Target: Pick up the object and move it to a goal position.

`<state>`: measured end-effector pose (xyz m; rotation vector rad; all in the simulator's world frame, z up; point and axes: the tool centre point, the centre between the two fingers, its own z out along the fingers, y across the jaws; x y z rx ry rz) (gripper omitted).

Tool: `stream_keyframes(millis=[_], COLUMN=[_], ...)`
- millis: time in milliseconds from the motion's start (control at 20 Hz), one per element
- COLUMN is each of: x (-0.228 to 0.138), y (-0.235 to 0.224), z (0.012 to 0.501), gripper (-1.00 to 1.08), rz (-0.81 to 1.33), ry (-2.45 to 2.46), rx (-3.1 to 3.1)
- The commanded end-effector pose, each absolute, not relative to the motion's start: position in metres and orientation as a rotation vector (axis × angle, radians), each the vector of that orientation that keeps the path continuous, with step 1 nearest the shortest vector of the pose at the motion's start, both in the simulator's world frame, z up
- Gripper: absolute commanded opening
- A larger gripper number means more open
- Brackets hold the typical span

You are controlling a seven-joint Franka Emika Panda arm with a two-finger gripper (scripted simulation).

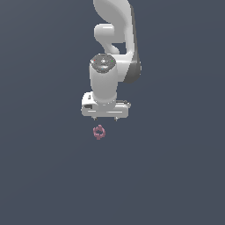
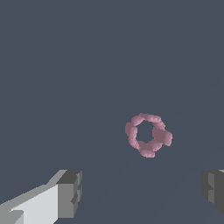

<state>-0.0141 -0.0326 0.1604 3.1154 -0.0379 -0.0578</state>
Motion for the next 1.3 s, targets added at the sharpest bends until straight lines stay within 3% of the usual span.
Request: stream_keyframes(millis=[0,500,1250], x=[-0.014,-0.02,-0.013], y=[-0.033,-0.02,-0.043], z=[0.16,0.164,0.133], gripper=[1.0,1.0,1.0], rz=[-0.058,-0.083,-0.051], ry=[-0.038,-0.019,0.152], rx=[3.115,3.108,3.122])
